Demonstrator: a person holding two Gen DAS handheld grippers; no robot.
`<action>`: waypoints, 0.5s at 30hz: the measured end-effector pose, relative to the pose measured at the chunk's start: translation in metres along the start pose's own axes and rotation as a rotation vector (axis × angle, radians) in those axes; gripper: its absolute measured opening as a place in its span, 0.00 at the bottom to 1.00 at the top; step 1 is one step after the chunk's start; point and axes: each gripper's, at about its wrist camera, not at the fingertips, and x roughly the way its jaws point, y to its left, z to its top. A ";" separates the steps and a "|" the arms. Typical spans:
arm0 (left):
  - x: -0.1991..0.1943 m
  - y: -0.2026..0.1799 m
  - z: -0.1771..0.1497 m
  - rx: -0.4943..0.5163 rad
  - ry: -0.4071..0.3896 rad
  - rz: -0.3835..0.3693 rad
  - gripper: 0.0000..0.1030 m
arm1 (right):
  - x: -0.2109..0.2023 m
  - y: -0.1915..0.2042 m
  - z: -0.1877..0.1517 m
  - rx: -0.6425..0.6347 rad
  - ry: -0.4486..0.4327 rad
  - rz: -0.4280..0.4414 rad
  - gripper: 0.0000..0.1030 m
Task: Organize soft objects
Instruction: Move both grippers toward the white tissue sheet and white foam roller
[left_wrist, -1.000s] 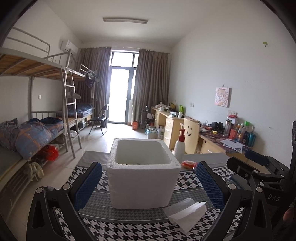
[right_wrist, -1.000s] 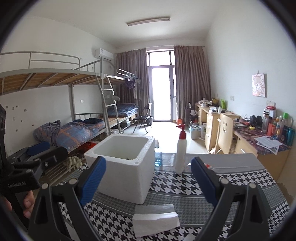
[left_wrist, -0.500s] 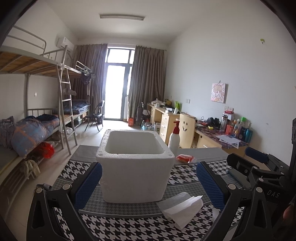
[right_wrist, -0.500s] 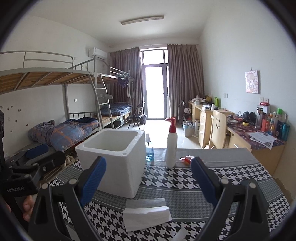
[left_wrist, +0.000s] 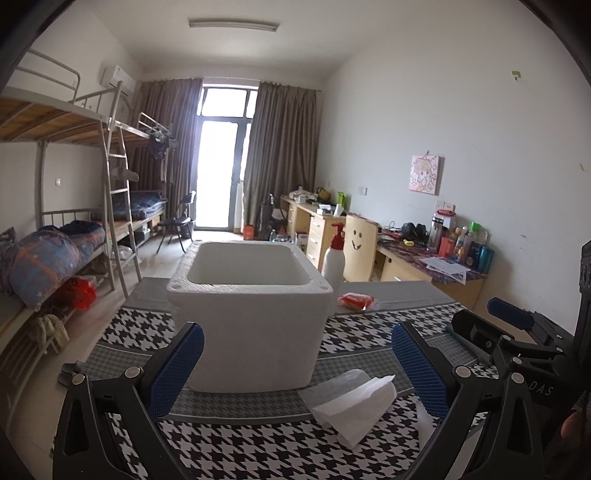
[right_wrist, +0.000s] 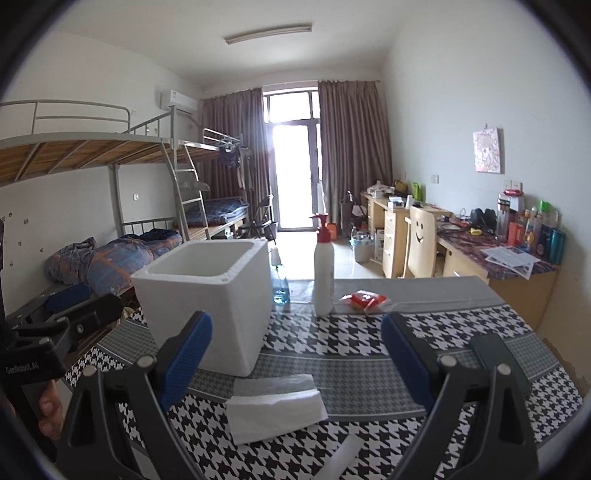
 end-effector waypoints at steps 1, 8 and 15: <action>0.001 -0.002 -0.001 0.002 0.003 -0.001 0.99 | 0.000 -0.001 -0.001 0.004 0.000 -0.001 0.92; 0.007 -0.005 -0.010 0.006 0.026 -0.002 0.99 | 0.003 -0.006 -0.011 0.019 0.009 -0.023 0.92; 0.017 -0.007 -0.016 0.005 0.050 -0.014 0.99 | 0.004 -0.014 -0.020 0.023 0.039 -0.046 0.92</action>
